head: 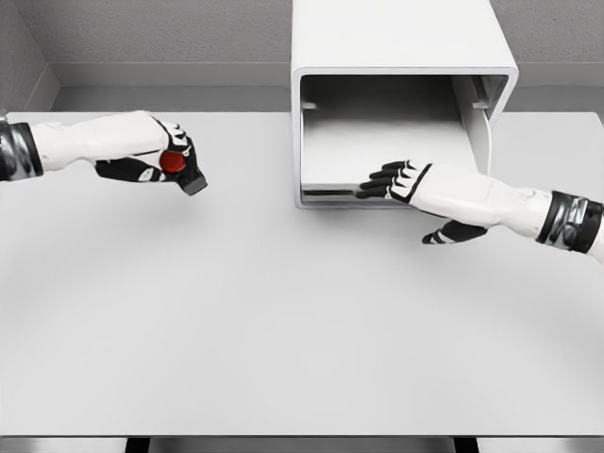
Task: Slide open multi-storey tabletop storage cabinets and put open load switch and slide close multi-storey tabletop storage cabinets
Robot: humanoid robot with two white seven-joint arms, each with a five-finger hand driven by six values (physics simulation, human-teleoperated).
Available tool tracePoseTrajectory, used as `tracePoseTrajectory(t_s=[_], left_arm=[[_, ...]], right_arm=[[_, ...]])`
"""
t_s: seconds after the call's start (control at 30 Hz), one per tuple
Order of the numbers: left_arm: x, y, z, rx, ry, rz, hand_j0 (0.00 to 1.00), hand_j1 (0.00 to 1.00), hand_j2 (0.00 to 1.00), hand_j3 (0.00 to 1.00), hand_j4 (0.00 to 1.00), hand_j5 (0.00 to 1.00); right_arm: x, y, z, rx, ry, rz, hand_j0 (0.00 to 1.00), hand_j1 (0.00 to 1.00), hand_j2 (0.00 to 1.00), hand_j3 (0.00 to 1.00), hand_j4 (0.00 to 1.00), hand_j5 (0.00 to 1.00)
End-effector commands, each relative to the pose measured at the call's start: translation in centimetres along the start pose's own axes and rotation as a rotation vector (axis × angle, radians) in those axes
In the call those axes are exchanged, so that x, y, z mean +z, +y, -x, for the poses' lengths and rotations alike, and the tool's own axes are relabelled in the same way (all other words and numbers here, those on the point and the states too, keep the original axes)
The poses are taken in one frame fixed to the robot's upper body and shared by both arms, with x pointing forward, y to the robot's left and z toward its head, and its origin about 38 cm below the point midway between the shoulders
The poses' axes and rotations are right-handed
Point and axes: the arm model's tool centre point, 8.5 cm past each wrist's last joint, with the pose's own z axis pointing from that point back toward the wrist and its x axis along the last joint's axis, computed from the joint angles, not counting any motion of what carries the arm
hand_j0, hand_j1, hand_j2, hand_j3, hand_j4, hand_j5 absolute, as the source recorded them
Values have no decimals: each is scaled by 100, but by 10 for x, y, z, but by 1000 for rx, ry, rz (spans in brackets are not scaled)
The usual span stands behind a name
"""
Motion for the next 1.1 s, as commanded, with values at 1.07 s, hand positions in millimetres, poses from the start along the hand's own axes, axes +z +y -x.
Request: tracePoseTrajectory(t_s=[1.07], left_arm=[[-21, 35, -60, -98, -181, -35, 40, 40, 40, 40, 40, 40]], right_arm=[[63, -2, 1, -42, 75, -4, 100, 100, 100, 100, 100, 100]])
